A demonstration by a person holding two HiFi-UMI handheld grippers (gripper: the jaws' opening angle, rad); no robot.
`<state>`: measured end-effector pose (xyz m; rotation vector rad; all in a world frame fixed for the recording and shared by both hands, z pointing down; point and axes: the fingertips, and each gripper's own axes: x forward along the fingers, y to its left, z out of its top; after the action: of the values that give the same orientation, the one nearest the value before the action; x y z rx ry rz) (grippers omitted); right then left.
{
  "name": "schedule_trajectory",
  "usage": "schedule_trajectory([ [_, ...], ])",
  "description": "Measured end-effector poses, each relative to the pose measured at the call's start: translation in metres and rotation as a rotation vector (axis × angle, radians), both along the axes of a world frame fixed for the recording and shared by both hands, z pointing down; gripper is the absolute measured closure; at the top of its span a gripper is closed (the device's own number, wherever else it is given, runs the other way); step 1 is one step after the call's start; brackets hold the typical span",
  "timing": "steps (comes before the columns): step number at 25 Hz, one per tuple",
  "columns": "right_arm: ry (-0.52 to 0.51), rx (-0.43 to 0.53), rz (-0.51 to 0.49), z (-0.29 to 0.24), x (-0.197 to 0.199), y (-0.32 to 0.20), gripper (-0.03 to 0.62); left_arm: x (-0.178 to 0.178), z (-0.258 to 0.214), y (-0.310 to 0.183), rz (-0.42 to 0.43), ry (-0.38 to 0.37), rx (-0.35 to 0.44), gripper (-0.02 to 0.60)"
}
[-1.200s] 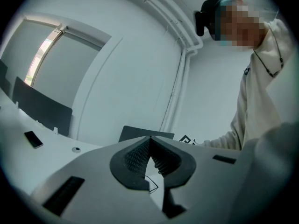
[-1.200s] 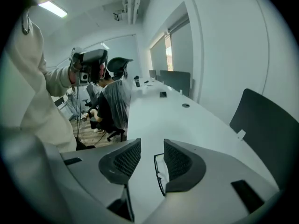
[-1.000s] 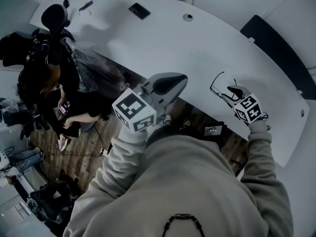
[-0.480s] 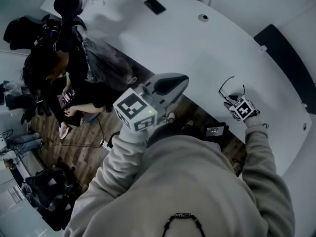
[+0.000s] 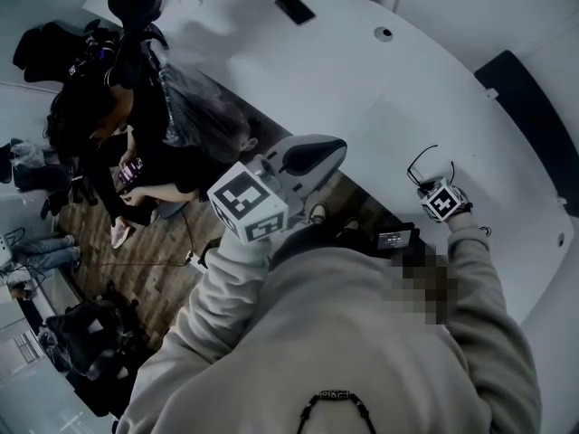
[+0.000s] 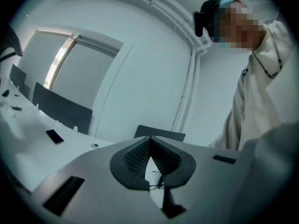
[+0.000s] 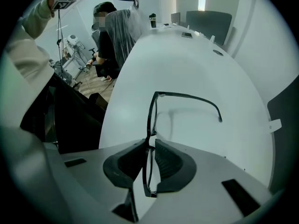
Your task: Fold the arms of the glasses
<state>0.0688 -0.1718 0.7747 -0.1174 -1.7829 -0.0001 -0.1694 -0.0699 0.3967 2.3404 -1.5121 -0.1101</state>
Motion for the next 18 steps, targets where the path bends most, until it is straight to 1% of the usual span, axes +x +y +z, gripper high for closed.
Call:
schedule_trajectory([
  [6,-0.035,0.021,-0.023,-0.012,-0.008,0.001,0.533,0.000,-0.001,0.000,0.010,0.007,0.011,0.575],
  [12,-0.033,0.071,-0.048,-0.035,-0.011,0.001,0.534,0.004,-0.005,0.001,0.033,0.017,0.024,0.575],
  [18,-0.101,0.119,-0.055,-0.075,-0.024,0.003,0.534,0.006,-0.011,0.003,0.054,0.013,0.044,0.575],
])
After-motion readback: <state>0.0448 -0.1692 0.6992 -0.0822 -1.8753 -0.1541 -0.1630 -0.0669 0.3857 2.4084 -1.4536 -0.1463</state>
